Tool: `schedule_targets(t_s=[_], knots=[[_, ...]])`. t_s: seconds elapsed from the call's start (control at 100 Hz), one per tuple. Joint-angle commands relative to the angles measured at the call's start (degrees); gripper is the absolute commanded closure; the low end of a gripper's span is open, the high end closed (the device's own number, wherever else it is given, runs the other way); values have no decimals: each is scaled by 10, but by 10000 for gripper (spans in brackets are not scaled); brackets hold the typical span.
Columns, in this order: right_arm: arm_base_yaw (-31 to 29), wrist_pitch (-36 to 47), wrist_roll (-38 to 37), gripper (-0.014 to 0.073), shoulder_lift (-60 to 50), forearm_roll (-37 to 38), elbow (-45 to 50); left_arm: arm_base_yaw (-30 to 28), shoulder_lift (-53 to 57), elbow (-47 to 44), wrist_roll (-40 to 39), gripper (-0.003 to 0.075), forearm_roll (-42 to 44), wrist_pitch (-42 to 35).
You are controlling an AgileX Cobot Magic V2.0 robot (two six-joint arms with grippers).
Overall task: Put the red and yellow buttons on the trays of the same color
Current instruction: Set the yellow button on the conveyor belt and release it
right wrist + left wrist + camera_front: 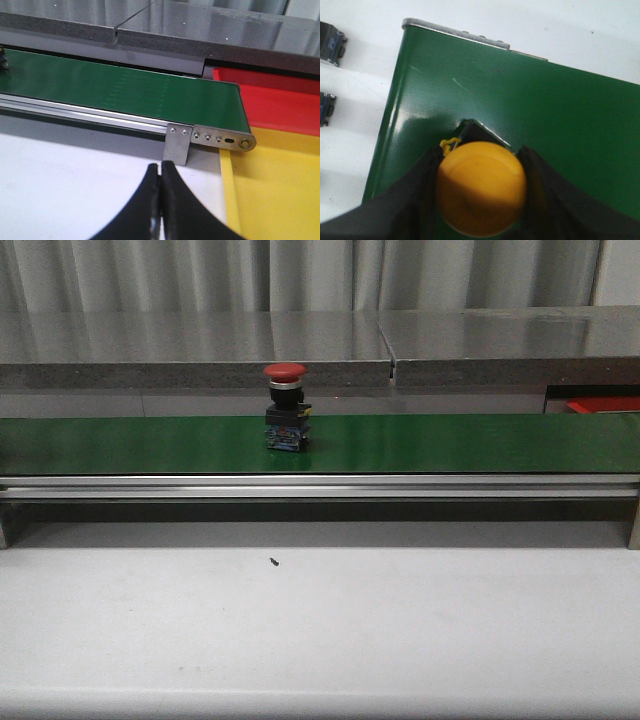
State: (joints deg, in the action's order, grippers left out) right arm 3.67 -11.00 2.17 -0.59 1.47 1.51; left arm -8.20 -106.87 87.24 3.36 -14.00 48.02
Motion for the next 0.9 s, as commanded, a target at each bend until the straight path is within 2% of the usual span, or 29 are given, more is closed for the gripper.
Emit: schedule_targets(t_s=[0.0,0.13,0.22,0.44,0.63,0.89], knots=[[0,46,1,711,-8,5,0,3,29,19,0,481,-14,-17],[0,46,1,711,-8,5,0,3,29,19,3,212,-14,-11],[0,46,1,711,-8,5,0,7,30,19,3,122,-14,-11],[0,46,1,711,-8,5,0,31,46,52,3,120,-14,-3],[0,46,1,711,-8,5,0,69,107,61,16,120,-11,-13],[0,47,1,711,-8,5,0,132,224,-1,22,120,-2,-68]])
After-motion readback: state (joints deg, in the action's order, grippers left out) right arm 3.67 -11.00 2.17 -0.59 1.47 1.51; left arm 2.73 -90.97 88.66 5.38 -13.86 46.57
